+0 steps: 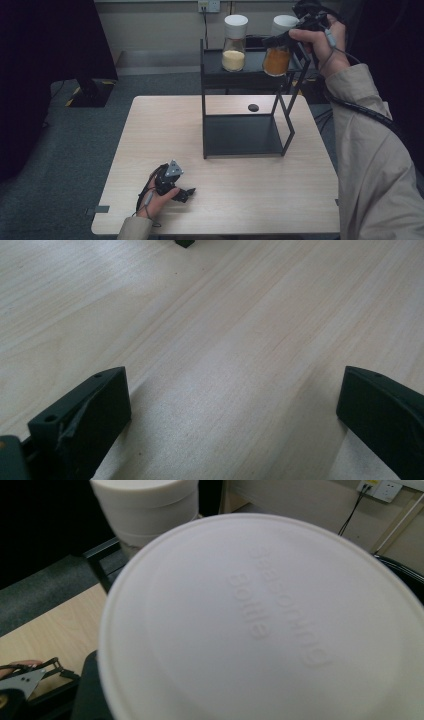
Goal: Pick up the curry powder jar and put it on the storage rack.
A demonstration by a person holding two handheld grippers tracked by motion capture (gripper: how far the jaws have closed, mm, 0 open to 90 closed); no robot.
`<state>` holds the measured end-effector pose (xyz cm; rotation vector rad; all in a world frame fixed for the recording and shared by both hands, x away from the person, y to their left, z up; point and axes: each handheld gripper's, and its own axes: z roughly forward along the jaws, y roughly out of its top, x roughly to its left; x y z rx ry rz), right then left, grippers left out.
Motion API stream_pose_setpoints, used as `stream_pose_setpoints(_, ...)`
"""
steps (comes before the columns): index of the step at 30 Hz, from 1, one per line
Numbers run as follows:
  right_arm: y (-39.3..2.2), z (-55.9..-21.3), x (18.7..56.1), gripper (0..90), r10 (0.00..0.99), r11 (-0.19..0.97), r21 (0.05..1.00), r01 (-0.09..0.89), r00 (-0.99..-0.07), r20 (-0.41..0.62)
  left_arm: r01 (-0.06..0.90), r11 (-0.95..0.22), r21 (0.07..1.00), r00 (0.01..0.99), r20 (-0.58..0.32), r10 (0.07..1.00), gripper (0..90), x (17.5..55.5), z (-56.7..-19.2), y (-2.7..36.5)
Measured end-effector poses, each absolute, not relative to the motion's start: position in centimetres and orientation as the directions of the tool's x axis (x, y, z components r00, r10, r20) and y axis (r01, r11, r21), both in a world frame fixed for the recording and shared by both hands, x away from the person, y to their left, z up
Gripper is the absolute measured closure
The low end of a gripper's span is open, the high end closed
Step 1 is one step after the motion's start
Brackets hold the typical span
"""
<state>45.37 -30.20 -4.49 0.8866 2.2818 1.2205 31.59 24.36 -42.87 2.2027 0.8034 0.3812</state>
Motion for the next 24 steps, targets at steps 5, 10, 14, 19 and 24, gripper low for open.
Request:
stream_pose_setpoints(5,-29.7,-4.8,46.5,36.1,0.721,0.396,0.85,0.348,-0.691,-0.052,0.428,-0.524,0.736,0.76,0.021,0.65,0.1,31.6,-42.9,24.4)
stream_pose_setpoints(10,-29.4,-5.3,47.8,36.1,0.737,0.376,0.856,0.354,-0.674,-0.045,0.427,-0.523,0.737,0.76,0.02,0.649,0.1,31.6,-42.9,24.4)
stream_pose_setpoints(14,-28.9,-5.4,48.7,36.1,0.746,0.378,0.851,0.364,-0.664,-0.047,0.426,-0.526,0.736,0.763,0.021,0.647,0.2,31.7,-42.9,24.4)
stream_pose_setpoints(19,-28.4,-5.7,49.6,36.1,0.75,0.38,0.847,0.372,-0.66,-0.046,0.425,-0.526,0.737,0.763,0.021,0.646,0.1,31.7,-42.9,24.5)
stream_pose_setpoints(24,-28.1,-6.1,50.2,36.0,0.751,0.385,0.842,0.378,-0.658,-0.047,0.425,-0.526,0.737,0.763,0.021,0.646,0.1,31.7,-42.9,24.5)
